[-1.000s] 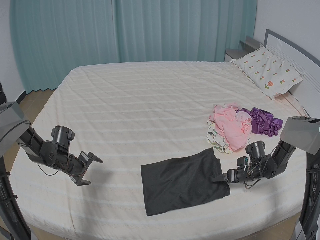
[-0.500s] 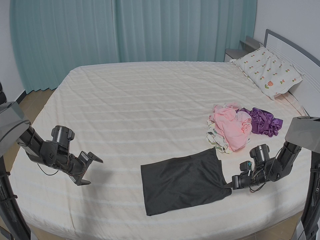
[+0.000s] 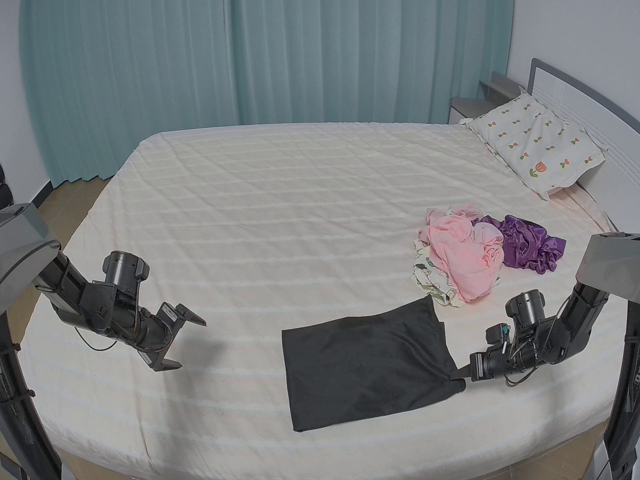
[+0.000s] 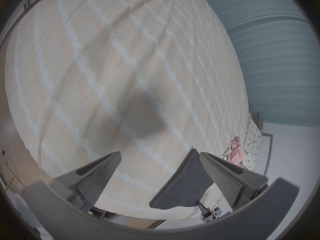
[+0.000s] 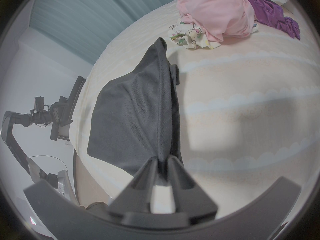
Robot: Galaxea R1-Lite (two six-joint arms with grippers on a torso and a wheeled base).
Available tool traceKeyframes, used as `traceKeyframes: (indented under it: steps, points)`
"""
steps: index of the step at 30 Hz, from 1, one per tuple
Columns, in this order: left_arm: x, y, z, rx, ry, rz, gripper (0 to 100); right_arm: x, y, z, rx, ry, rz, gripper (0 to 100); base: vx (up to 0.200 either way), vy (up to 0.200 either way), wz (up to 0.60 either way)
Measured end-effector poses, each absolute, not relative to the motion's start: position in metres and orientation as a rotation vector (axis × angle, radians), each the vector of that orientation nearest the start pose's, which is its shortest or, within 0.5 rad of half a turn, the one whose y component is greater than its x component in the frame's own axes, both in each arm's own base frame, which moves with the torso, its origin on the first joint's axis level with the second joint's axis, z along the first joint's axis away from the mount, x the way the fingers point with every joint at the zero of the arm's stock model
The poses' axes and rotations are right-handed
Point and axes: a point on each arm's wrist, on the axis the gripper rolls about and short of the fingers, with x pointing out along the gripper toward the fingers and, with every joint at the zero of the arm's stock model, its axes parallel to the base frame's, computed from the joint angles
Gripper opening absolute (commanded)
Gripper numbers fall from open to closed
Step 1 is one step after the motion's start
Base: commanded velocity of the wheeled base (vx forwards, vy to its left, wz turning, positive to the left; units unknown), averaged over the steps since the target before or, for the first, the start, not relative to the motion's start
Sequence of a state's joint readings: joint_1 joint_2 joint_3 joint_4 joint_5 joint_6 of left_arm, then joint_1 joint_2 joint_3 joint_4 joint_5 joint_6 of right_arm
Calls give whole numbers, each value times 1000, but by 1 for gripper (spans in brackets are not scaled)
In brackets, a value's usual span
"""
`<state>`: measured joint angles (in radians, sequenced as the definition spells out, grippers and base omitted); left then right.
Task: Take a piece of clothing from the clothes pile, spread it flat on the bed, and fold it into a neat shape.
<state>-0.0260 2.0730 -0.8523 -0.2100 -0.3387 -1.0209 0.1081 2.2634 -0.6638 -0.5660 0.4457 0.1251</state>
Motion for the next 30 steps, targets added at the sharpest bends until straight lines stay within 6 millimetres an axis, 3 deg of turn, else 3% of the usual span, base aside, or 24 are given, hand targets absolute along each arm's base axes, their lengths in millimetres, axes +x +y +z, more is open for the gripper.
traceKeyframes:
  steps: [9,17,23,30]
  points:
    - [328,-16,39,-1075,1097,210,100,329,47,-26,316,1011,430,100,0,0,0]
    - [326,-20,39,-1061,1102,197,100,360,74,-37,297,971,401,100,0,0,0]
    - [321,-41,37,-1013,1115,150,100,367,85,-45,290,973,416,100,0,0,0]
    - [312,-94,31,-810,1102,89,100,359,76,-44,349,1001,369,100,0,0,0]
